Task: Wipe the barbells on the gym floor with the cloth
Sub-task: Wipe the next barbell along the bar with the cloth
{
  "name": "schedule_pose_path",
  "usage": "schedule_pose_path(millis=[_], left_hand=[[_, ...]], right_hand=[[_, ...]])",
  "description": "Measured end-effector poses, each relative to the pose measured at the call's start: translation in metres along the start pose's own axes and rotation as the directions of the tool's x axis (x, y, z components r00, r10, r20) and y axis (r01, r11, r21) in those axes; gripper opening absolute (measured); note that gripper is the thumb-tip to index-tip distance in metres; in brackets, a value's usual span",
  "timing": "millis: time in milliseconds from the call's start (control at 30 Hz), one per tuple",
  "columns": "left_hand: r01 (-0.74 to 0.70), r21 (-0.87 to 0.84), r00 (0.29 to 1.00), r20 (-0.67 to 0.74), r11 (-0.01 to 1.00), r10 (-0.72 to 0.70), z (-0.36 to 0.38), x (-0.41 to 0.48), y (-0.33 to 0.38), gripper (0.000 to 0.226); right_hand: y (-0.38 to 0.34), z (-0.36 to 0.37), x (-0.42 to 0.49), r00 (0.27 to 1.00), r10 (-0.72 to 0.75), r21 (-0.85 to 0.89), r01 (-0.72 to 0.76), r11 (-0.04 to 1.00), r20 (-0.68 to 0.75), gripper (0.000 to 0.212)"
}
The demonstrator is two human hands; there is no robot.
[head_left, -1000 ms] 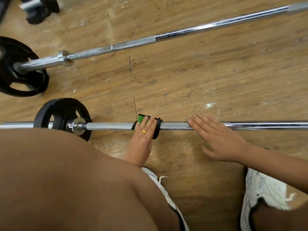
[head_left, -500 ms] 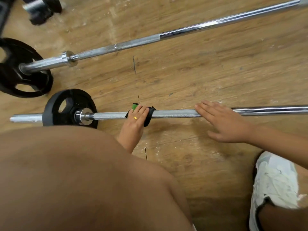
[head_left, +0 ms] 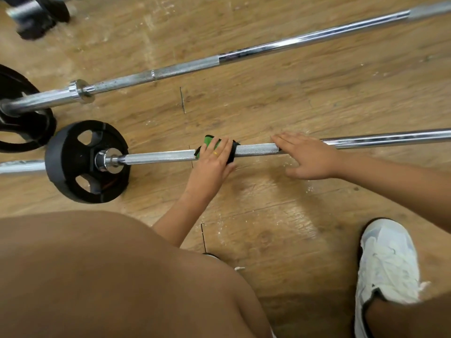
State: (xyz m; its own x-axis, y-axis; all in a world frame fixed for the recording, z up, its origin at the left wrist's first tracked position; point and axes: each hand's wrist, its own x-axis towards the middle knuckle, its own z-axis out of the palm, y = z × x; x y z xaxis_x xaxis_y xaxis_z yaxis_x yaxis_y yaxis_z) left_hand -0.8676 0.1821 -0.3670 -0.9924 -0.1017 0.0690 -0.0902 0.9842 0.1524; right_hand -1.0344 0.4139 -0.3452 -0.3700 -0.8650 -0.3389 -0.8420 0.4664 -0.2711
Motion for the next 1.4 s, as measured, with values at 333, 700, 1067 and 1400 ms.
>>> schedule_pose_path(millis=[333,700,1067,1400], left_hand=[[-0.062,0.018,0.994,0.097,0.998,0.060,-0.010,0.027,-0.025,0.069],[-0.186,-0.003,0.982,-0.017,0.983,0.186,0.007,0.045,0.018,0.081],[0.259,-0.212,0.945,-0.144,0.942,-0.293,0.011,0.006,-0.040,0.056],[0.278,-0.193,0.916,-0.243,0.941,-0.320,0.013,-0.006,-0.028,0.056]], right_hand=[[0.013,-0.016,0.014,0.998,0.029,0.044,-0.031,0.999,0.047,0.100],[0.018,-0.017,0.024,0.998,0.016,0.053,-0.019,0.998,0.058,0.103],[0.018,-0.003,0.018,0.999,0.002,0.022,-0.001,1.000,-0.036,0.100],[-0.022,-0.004,0.031,0.999,0.033,-0.046,-0.032,0.998,0.018,0.091]])
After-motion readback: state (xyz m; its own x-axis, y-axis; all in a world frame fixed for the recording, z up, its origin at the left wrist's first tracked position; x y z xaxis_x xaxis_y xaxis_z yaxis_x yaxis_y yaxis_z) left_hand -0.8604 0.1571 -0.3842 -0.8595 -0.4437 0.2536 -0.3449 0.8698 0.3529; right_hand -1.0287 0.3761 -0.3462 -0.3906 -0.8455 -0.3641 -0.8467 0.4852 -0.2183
